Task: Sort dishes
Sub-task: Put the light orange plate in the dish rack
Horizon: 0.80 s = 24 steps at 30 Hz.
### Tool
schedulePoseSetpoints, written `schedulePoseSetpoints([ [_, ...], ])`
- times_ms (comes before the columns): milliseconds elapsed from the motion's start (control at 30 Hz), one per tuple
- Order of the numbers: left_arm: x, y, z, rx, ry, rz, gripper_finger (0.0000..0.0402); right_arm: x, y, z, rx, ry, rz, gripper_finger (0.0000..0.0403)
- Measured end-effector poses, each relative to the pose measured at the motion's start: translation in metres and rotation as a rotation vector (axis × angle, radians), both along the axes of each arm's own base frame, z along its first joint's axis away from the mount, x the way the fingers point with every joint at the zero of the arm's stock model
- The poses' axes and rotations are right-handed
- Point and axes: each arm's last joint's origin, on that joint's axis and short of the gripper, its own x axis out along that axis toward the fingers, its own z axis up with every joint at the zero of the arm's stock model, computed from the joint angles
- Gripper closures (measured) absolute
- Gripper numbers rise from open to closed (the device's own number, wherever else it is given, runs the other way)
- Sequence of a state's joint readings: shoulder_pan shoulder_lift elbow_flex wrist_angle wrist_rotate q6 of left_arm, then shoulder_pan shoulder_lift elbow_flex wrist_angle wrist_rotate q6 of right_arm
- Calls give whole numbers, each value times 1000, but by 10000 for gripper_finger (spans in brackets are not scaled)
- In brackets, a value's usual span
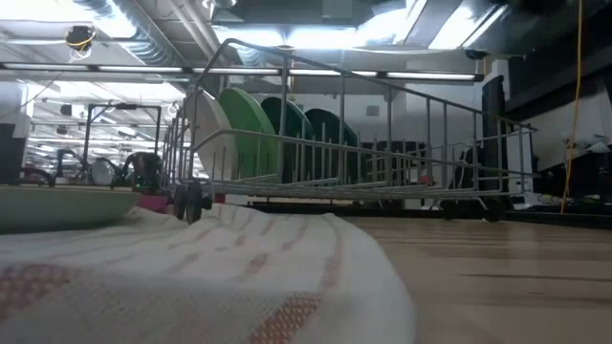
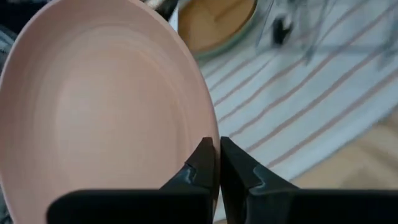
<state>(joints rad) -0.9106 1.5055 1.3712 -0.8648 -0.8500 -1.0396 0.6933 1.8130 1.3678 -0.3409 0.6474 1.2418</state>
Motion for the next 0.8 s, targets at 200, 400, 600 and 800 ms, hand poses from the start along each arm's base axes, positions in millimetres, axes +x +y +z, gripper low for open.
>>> schedulePoseSetpoints([
  [200, -1, 0, 2, 48, -61, 42, 401, -44, -19, 53, -115, -68, -84, 394],
  [400, 3, 3, 2, 61, -146, 125, 401, -81, -58, 97, -260, -139, -223, 393],
  [600, 17, 11, -7, 62, -194, 191, 401, -109, -103, 122, -409, -147, -352, 394],
  [800, 40, 28, -16, 147, -194, 210, 401, -120, -143, 128, -507, -56, -447, 393],
])
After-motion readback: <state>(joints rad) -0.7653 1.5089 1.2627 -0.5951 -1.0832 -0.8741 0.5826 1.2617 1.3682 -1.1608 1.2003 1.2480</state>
